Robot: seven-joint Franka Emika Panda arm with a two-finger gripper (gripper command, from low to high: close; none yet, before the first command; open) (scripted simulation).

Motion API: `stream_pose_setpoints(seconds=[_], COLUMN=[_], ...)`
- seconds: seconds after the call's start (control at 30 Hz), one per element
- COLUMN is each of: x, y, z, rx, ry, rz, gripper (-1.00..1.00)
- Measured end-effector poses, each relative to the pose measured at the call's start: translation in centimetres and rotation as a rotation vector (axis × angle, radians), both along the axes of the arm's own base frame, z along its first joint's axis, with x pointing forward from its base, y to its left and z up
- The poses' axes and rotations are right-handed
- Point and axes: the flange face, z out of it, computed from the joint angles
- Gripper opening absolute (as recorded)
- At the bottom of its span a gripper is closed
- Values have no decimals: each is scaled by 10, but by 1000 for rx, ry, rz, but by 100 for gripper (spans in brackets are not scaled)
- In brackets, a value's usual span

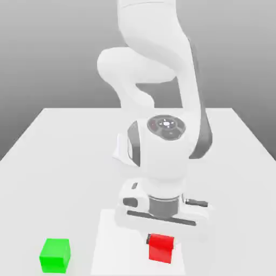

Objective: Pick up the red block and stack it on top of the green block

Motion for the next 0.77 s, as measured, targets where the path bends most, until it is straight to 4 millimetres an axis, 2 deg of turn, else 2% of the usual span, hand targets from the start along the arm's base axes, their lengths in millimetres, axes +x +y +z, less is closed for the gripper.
stream_pose_setpoints(seconds=[0.17,0.2,0.27,0.37,0.5,0.57,0.67,0.7,0.77], x=[0,3,13,23,21,19,18,17,17], y=[0,-10,-46,-111,-204,-224,-231,-231,-231], z=[52,59,68,79,95,82,43,36,36], rx=[0,-1,-2,-1,0,1,1,1,1], ry=[0,1,0,1,1,0,0,0,0], rz=[-1,-38,-178,-415,-741,-812,-832,-834,-834], gripper=[-100,-100,-100,-100,-100,-100,-100,100,100])
